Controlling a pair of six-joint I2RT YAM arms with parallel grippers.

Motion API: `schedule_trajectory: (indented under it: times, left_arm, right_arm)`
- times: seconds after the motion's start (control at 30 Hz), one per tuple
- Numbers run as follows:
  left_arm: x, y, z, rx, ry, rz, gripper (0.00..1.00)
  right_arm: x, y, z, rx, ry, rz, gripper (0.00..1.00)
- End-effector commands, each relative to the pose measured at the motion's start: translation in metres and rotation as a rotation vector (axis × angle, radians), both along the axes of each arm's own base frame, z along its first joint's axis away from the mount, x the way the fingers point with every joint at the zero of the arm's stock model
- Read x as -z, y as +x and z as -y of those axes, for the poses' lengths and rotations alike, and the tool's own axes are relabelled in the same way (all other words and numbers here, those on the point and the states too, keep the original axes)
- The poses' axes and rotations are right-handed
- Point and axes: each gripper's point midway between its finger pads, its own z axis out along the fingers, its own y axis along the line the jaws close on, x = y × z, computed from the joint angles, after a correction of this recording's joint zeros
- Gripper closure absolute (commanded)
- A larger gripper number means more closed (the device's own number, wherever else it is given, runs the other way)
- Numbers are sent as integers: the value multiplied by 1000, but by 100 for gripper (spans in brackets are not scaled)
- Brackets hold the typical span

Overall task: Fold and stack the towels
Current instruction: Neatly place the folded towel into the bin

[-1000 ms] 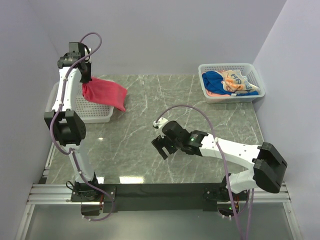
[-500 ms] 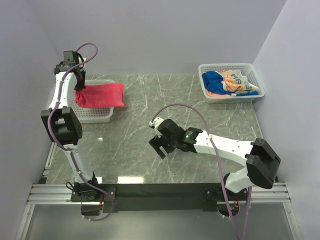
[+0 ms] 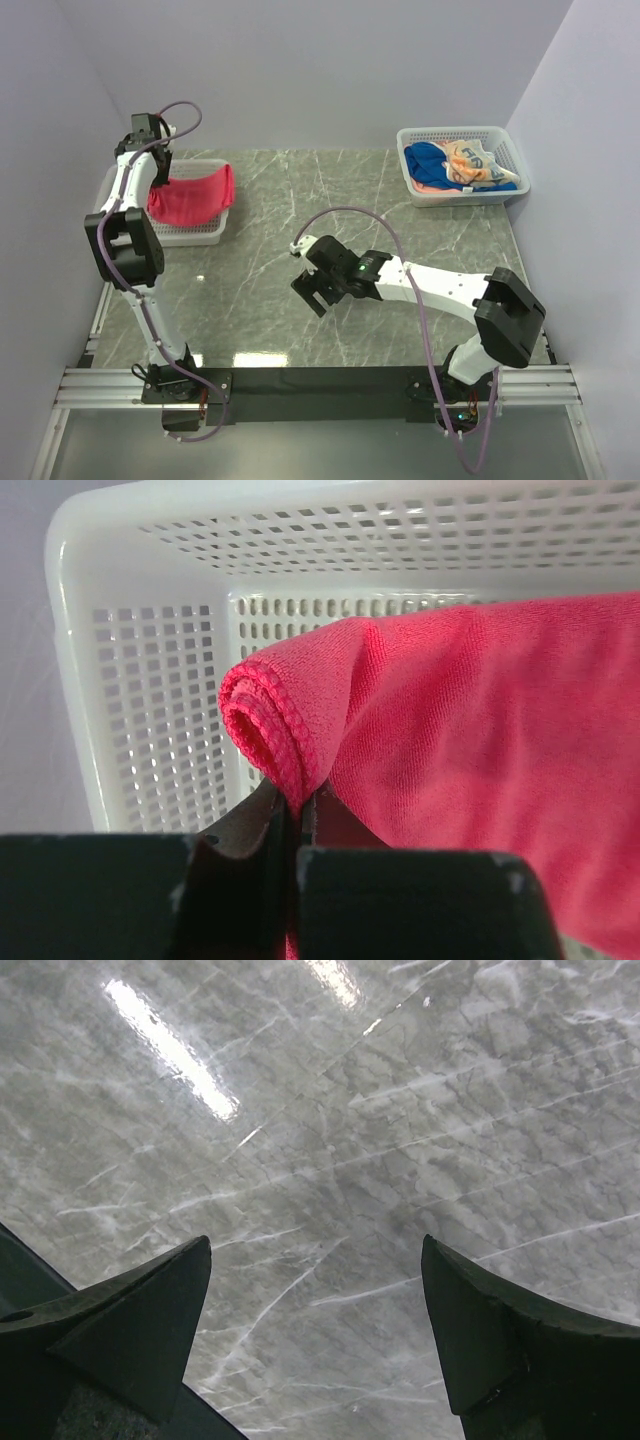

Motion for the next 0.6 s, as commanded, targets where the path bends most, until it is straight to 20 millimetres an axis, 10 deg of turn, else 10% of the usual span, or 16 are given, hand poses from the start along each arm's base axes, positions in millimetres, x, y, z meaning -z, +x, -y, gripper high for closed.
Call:
schedule_trajectory:
  times: [0.0,0.57]
  left_arm:
    - [8,9,-19,-15,78,-7,99]
    - [22,23,-40,-57,172,21,99]
  right_arm:
    - [-14,7,-8,-16,17,21,9]
    - [-12,7,-9,-24,0,7,9]
